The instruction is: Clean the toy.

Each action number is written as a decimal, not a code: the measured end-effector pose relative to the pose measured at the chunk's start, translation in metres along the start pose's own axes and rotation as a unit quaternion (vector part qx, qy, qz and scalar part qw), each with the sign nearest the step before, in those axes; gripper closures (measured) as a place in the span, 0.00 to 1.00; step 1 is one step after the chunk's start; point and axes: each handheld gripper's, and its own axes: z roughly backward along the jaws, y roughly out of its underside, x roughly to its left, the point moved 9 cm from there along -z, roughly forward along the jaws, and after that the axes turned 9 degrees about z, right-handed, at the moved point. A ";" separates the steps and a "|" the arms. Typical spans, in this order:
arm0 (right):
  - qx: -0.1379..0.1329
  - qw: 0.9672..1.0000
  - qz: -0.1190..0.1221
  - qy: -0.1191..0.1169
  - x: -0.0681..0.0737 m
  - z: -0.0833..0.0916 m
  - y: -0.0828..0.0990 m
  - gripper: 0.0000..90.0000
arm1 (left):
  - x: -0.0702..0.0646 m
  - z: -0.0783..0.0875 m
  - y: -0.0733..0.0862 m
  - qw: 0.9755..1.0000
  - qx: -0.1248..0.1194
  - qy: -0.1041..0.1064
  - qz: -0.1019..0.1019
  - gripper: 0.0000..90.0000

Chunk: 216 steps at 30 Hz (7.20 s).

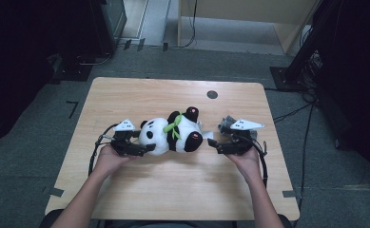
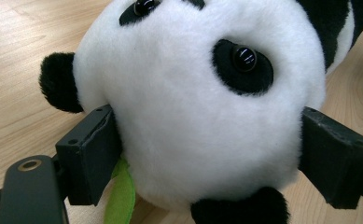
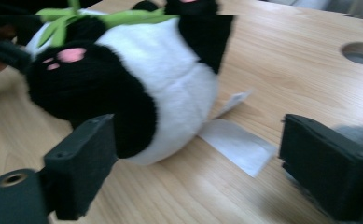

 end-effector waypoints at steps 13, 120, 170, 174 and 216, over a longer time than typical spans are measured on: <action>0.012 0.998 0.027 -0.059 0.036 -0.029 -0.002 0.01 | 0.000 0.000 0.000 1.000 -0.003 0.001 0.005 0.16; -0.058 0.991 0.048 -0.113 0.051 -0.023 -0.041 0.04 | -0.018 0.053 -0.040 0.994 -0.081 0.058 0.042 0.54; -0.030 0.991 -0.055 -0.119 0.040 0.007 -0.036 0.43 | -0.048 0.035 -0.034 0.980 -0.130 0.123 -0.082 0.12; -0.028 0.992 -0.048 -0.115 0.042 0.004 -0.036 0.43 | -0.048 0.031 -0.029 0.984 -0.109 0.121 -0.077 0.12; 0.010 0.990 0.128 -0.065 0.053 -0.029 -0.018 0.38 | -0.041 0.036 -0.042 0.987 -0.079 0.134 0.048 0.41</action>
